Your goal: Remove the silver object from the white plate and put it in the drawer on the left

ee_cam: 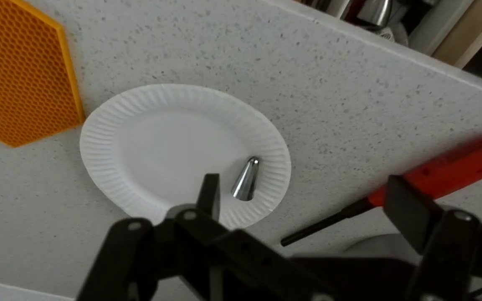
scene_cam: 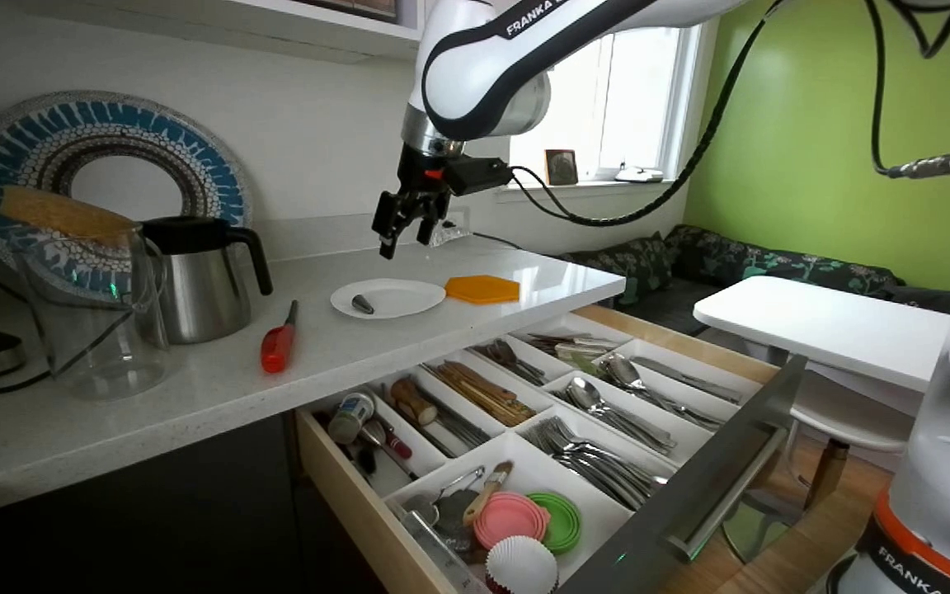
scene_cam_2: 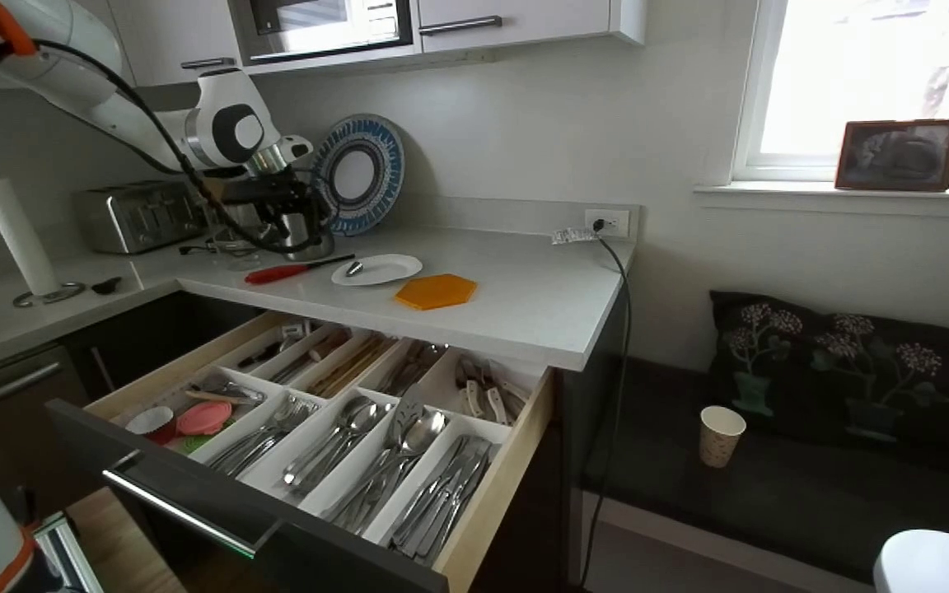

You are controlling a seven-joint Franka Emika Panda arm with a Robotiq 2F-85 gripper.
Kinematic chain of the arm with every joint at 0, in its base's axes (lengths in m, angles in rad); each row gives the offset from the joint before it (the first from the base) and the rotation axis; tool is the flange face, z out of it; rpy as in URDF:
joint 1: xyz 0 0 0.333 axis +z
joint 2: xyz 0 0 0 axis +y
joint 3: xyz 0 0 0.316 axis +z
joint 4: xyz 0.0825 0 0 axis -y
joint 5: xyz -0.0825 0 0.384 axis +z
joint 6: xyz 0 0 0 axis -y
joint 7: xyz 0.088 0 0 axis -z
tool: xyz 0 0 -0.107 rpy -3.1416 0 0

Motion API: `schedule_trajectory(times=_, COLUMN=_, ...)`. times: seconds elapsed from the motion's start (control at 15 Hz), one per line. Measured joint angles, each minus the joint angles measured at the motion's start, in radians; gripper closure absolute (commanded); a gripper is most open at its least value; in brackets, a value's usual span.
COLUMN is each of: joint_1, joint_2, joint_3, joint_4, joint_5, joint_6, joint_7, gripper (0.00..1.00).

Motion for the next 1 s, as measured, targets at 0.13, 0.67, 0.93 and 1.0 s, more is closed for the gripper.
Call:
schedule_trajectory(times=0.13, joint_1=0.0, joint_2=0.023, joint_3=-0.003, joint_4=0.018, joint_5=-0.001, joint_6=0.0, joint_7=0.0, gripper=0.0)
schedule_trajectory(times=0.67, joint_1=0.002, joint_2=0.013, joint_3=-0.003, joint_4=0.017, joint_5=-0.001, joint_6=0.0, joint_7=0.0, gripper=0.0)
schedule_trajectory(times=0.93, joint_1=0.003, joint_2=0.029, joint_3=-0.003, joint_4=0.033, joint_5=0.007, joint_6=-0.006, joint_7=0.007, gripper=0.0)
schedule_trajectory(times=1.0, joint_1=0.003, joint_2=0.047, joint_3=-0.003, joint_4=0.051, joint_5=0.008, joint_6=-0.015, joint_7=0.018, gripper=0.0)
